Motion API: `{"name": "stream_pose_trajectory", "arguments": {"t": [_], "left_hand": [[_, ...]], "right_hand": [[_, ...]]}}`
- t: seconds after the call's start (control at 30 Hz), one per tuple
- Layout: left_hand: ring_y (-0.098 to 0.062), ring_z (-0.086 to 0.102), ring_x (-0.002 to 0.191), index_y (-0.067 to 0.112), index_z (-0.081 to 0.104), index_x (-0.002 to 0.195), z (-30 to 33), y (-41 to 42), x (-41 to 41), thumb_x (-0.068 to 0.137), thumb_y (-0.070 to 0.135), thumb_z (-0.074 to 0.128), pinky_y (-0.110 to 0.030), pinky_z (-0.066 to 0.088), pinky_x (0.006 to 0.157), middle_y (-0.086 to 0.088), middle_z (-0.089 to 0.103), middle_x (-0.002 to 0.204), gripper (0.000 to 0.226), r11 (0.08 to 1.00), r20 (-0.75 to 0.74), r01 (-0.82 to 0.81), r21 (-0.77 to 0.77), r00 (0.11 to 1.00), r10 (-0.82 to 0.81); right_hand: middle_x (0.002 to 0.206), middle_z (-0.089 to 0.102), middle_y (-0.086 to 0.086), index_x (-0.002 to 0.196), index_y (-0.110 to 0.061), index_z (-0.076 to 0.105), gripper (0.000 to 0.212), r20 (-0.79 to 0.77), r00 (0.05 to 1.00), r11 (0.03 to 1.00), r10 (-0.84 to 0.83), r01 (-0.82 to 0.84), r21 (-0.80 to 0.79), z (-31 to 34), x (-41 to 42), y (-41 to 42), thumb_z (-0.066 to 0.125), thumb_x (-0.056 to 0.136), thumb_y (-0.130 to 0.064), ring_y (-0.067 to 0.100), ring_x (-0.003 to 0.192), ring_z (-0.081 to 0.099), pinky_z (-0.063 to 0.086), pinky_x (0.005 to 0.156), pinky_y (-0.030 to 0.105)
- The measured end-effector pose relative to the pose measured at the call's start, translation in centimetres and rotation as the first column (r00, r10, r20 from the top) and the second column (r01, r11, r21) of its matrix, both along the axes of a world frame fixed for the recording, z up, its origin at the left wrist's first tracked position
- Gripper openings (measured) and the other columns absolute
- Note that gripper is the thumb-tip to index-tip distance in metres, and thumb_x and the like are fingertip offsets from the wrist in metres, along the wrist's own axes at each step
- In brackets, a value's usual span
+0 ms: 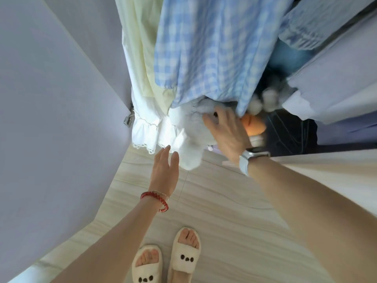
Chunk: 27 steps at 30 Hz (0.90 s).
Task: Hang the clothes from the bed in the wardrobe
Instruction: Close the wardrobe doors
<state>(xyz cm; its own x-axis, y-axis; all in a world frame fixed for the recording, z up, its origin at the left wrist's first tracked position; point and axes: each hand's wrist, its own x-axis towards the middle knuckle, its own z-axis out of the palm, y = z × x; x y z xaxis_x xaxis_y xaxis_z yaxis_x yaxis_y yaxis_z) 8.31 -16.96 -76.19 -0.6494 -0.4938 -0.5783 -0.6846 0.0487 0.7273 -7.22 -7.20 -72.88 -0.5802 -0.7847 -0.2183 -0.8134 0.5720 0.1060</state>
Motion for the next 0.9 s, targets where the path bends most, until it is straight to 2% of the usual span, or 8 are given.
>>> {"name": "stream_pose_trajectory", "arguments": {"t": [0.07,0.1,0.2,0.33,0.47,0.63,0.77,0.9], "left_hand": [[-0.014,0.023,0.136,0.02,0.027,0.143,-0.3,-0.3,0.0,0.098,0.035,0.031,-0.022,0.018,0.101,-0.001,0.023,0.15,0.047,1.0,-0.004,0.017,-0.007,1.0,-0.017],[-0.015,0.023,0.136,0.021,0.027,0.143,-0.4,-0.4,0.0,0.098,0.035,0.031,-0.023,0.018,0.101,-0.001,0.023,0.15,0.047,0.999,0.0,0.035,-0.015,0.999,-0.035],[-0.018,0.021,0.138,0.022,0.025,0.144,-0.5,-0.3,0.4,0.097,0.036,0.032,-0.034,0.019,0.109,-0.002,0.022,0.15,0.049,0.994,0.044,0.099,-0.039,0.994,-0.097],[-0.018,0.016,0.139,0.023,0.023,0.144,0.8,-0.5,1.5,0.096,0.036,0.034,-0.043,0.016,0.111,-0.001,0.02,0.151,0.051,0.956,0.149,0.197,-0.219,0.975,-0.166],[-0.018,0.009,0.141,0.024,0.021,0.145,4.0,-1.5,2.7,0.096,0.037,0.035,-0.043,0.011,0.113,-0.002,0.016,0.153,0.052,0.828,0.229,0.343,-0.444,0.937,-0.265],[-0.018,0.007,0.141,0.024,0.018,0.145,12.2,-1.6,3.6,0.096,0.036,0.034,-0.042,0.008,0.113,-0.001,0.011,0.155,0.053,0.688,0.285,0.464,-0.557,0.886,-0.367],[-0.016,0.015,0.14,0.023,0.024,0.144,22.6,-1.0,4.3,0.096,0.031,0.036,-0.04,0.014,0.112,0.0,0.02,0.152,0.05,0.583,0.211,0.444,-0.681,0.881,-0.424],[-0.017,0.028,0.136,0.019,0.038,0.139,34.8,-0.5,5.3,0.094,0.024,0.042,-0.037,0.018,0.109,-0.002,0.035,0.145,0.046,0.526,0.065,0.34,-0.78,0.879,-0.472]], "right_hand": [[0.125,0.047,0.027,0.124,-0.012,0.046,0.043,-0.209,0.977,0.994,-0.047,0.068,0.09,-0.5,-2.4,1.5,0.048,0.082,-0.004,0.039,0.105,0.051,0.047,0.078,0.045],[0.133,0.04,0.029,0.128,-0.014,0.043,0.043,-0.249,0.958,0.977,-0.141,0.176,0.124,-0.7,-3.1,2.0,0.044,0.086,-0.006,0.041,0.113,0.047,0.045,0.086,0.048],[0.152,0.001,0.023,0.145,-0.016,0.013,0.058,-0.084,0.933,0.902,-0.35,0.36,0.237,-2.3,-2.5,2.0,0.04,0.093,-0.021,0.042,0.138,0.006,0.008,0.106,0.064],[0.155,-0.004,0.011,0.146,-0.026,0.005,0.065,0.098,0.956,0.942,-0.275,0.248,0.225,-2.9,2.9,0.2,0.037,0.093,-0.045,0.034,0.141,-0.01,-0.004,0.108,0.062],[0.155,0.0,0.009,0.146,-0.026,0.005,0.058,0.189,0.913,0.931,-0.363,0.347,0.11,0.5,6.5,1.0,0.027,0.095,-0.045,0.028,0.142,-0.006,0.003,0.111,0.055],[0.155,0.006,0.01,0.145,-0.022,0.012,0.056,0.255,0.861,0.893,-0.44,0.45,0.02,9.4,9.5,3.3,0.027,0.095,-0.041,0.026,0.142,0.002,0.012,0.113,0.049],[0.15,0.021,0.011,0.142,-0.017,0.025,0.051,0.256,0.855,0.86,-0.451,0.493,-0.134,19.7,11.8,4.8,0.032,0.095,-0.034,0.025,0.138,0.017,0.025,0.109,0.044],[0.148,0.026,0.012,0.141,-0.012,0.028,0.05,0.313,0.844,0.784,-0.435,0.526,-0.33,31.2,13.8,5.9,0.036,0.095,-0.028,0.027,0.137,0.021,0.025,0.11,0.038]]}}
